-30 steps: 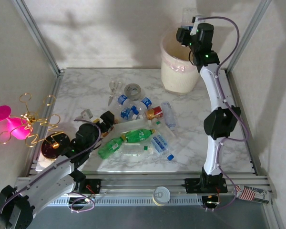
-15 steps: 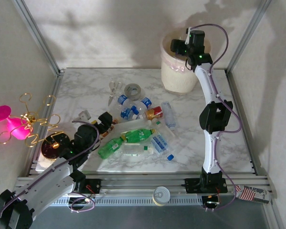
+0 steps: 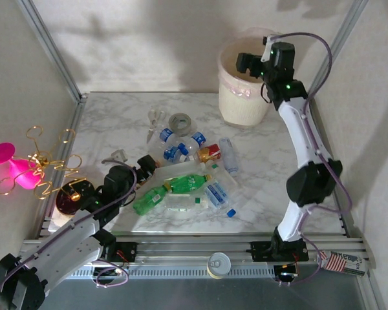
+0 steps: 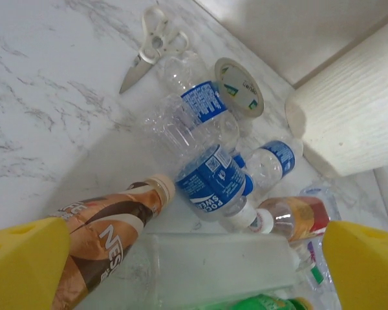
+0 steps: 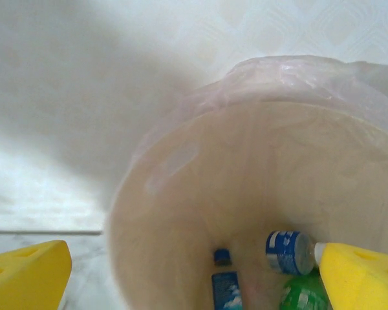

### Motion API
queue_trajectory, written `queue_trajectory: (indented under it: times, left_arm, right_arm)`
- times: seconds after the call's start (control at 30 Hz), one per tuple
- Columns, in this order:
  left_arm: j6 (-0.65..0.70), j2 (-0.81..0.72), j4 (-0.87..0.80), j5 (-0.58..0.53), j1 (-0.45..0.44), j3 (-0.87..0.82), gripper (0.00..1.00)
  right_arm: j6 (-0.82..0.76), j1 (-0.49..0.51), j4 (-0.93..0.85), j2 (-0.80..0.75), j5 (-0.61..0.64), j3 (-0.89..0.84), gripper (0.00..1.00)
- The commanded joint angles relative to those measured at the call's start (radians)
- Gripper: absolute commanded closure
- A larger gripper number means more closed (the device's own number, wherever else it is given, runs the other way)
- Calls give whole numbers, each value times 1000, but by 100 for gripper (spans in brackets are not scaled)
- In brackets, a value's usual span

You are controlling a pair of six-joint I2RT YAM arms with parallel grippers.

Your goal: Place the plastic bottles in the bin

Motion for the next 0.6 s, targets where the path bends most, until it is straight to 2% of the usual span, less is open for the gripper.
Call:
queue_trajectory:
  times: [0.0,0.23,0.43,0.57]
  left_arm:
    - [65,3,-133,61,13,53,1]
    - [115,67,-269,156,11,97,0]
    - [97,107,-340,216,7,83,0]
    - [65,105,-355,239,-2,61,0]
  right_arm:
    - [-2,45,102,-150,-26,-220,1]
    - [120,109,283,-479,-65,-745,1]
    - [220,162,354,-653,-78,-1021,1]
    - [276,178,387,-726,-88,-1145,1]
